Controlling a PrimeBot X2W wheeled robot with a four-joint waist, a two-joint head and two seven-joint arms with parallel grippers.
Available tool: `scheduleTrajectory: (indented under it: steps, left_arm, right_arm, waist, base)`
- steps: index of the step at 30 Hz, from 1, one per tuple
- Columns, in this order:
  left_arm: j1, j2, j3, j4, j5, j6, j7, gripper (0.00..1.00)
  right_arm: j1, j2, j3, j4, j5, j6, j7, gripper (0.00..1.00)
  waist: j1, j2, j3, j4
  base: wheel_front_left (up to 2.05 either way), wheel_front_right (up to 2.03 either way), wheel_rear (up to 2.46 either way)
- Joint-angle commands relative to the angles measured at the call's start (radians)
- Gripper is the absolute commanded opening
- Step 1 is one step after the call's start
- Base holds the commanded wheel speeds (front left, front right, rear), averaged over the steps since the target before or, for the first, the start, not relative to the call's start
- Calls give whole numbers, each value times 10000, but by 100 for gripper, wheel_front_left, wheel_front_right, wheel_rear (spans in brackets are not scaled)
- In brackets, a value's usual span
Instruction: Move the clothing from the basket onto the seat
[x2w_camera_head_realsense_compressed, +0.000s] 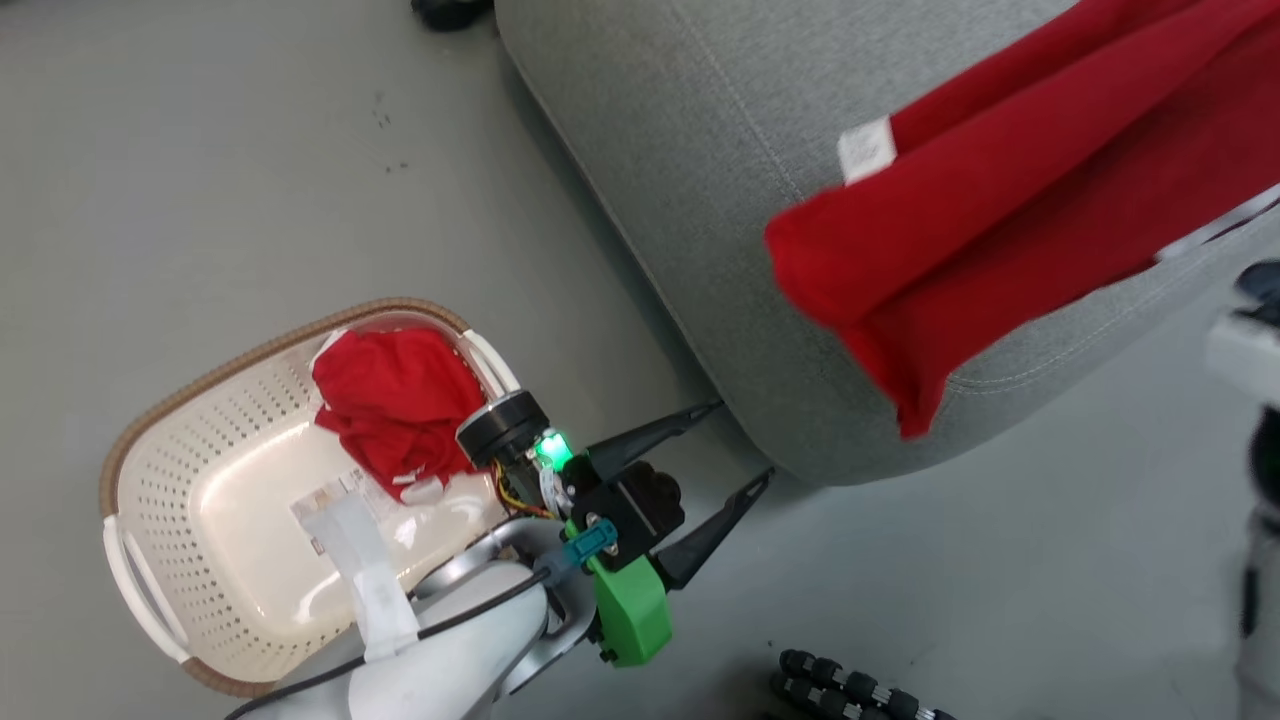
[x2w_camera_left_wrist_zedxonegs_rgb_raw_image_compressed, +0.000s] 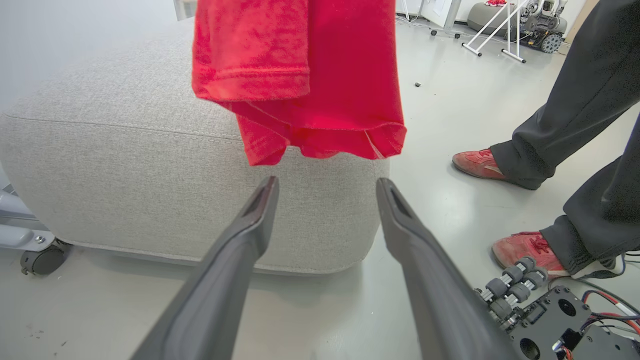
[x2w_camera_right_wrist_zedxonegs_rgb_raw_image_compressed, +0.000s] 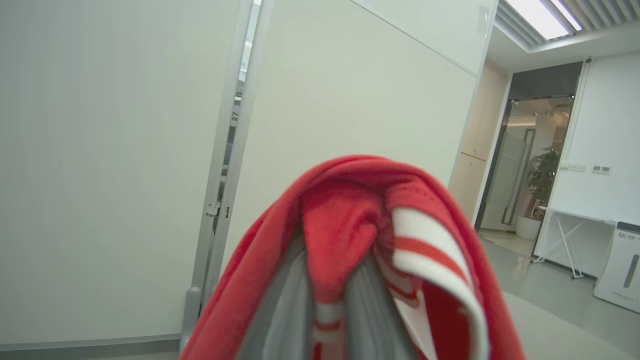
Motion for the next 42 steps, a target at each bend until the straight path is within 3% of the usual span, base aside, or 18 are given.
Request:
scheduleTrajectory:
  steps: [1, 10, 15, 20, 26, 27, 28, 29, 38, 42]
  left_arm:
    - [-308, 86, -57, -36, 119, -20, 37, 100]
    - [-1432, -92, -472, -147, 75, -73, -78, 100]
    - [-1763, -192, -605, -153, 183, -66, -175, 100]
    - [-1812, -209, -625, -163, -46, -70, -322, 100]
    - [-1727, -211, -746, -31, -281, -73, -438, 100]
    - [-1695, -220, -746, -5, -321, -66, -457, 100]
    - [-1660, -226, -744, 15, -347, -59, -478, 100]
    - [-1621, -227, -754, 45, -366, -49, -519, 100]
    - [-905, -268, -691, 412, -550, 294, -959, 100]
    - [-278, -439, -411, 559, -792, 499, -1165, 100]
  right_arm:
    - [-600, -352, -304, -29, 13, -14, -17, 0]
    - [-4147, -2938, -2426, 912, -239, -16, -8, 0]
    - [-4603, -3736, -3079, 2210, -671, -16, -10, 0]
    - [-4269, -3801, -3417, 3969, -1503, -17, -10, 0]
    - [-4025, -2916, -4109, 6427, -2225, -17, -16, 0]
    - [-4006, -2786, -4327, 6680, -2300, -17, -16, 29]
    - [-3955, -2681, -4460, 6797, -2390, -17, -16, 94]
    - [-3884, -2533, -4566, 6876, -2465, -17, -17, 100]
    - [-1904, -1161, -4371, 5867, -2999, -17, -16, 100]
    - [-623, -669, -3674, 5471, -2908, -16, -16, 100]
  waist:
    - [-1, -1, 1326, 886]
    - [-1, -1, 2847, 2492]
    - [-1, -1, 3511, 3086]
    - [-1, -1, 3880, 3352]
    - [-1, -1, 3689, 3262]
    - [-1, -1, 3605, 3223]
    - [-1, -1, 3521, 3191]
    - [-1, -1, 3417, 3155]
    - [-1, -1, 1769, 2901]
    - [-1, -1, 635, 3031]
  base:
    - [0, 0, 0]
    - [0, 0, 0]
    - [0, 0, 0]
    - [0, 0, 0]
    - [0, 0, 0]
    - [0, 0, 0]
    - [0, 0, 0]
    - [0, 0, 0]
    - [0, 0, 0]
    - [0, 0, 0]
